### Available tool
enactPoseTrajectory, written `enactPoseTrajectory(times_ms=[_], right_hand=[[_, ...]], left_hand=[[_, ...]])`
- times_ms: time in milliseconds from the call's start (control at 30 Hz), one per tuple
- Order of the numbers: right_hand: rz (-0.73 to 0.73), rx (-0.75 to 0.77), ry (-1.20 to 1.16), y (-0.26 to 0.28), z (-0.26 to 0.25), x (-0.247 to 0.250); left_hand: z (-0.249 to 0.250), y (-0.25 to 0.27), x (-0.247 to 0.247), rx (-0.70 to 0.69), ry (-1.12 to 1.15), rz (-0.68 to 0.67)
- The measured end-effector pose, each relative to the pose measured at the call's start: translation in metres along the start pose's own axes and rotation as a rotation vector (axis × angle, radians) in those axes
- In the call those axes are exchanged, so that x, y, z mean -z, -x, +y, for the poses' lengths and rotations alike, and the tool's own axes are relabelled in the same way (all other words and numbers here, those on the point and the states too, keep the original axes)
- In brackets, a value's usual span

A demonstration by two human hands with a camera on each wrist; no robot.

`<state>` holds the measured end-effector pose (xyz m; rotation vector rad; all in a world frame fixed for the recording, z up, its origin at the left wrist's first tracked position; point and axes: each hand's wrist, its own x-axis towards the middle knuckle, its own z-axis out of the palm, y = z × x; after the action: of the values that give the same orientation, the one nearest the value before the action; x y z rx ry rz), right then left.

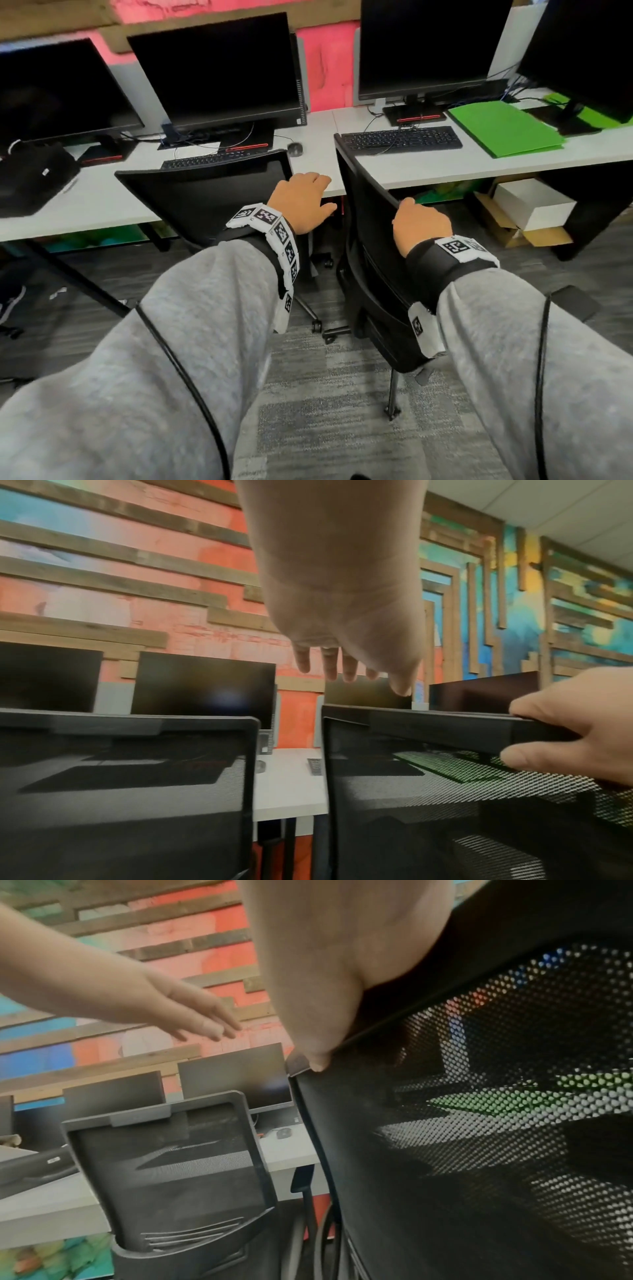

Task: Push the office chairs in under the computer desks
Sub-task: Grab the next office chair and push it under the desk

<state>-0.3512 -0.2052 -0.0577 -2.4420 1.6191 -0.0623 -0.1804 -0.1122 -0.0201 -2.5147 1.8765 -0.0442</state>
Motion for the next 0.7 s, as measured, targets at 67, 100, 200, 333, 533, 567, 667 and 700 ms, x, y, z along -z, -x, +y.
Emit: enactPoseTrajectory(times_ms=[67, 100, 200, 333, 533, 567, 667, 700], right_hand=[[0.010, 0.037, -0.015, 0.004, 0.009, 0.003], [0.017, 0.053, -0.019, 0.006, 0.014, 0.004], [0.067, 0.097, 0.022, 0.011, 0.031, 0.010], [0.125, 0.160, 0.076, 0.008, 0.061, 0.015], [0.149, 0.243, 0.129, -0.014, 0.089, 0.021], [0.155, 0.266, 0.128, -0.017, 0.095, 0.022], [0.168, 0.339, 0.129, -0.029, 0.113, 0.025], [0.167, 0.365, 0.135, -0.034, 0.120, 0.027]], left_hand=[[0.016, -0.011, 0.003, -0.067, 0.010, 0.017], [0.023, -0.017, 0.003, -0.095, 0.015, 0.024], [0.045, -0.034, -0.001, -0.169, -0.026, 0.022], [0.080, -0.054, -0.012, -0.223, -0.105, -0.095], [0.108, -0.091, -0.016, -0.144, -0.135, -0.063], [0.112, -0.096, -0.015, -0.125, -0.148, -0.079], [0.123, -0.108, -0.014, -0.077, -0.131, -0.080], [0.127, -0.111, -0.016, -0.065, -0.108, -0.069]])
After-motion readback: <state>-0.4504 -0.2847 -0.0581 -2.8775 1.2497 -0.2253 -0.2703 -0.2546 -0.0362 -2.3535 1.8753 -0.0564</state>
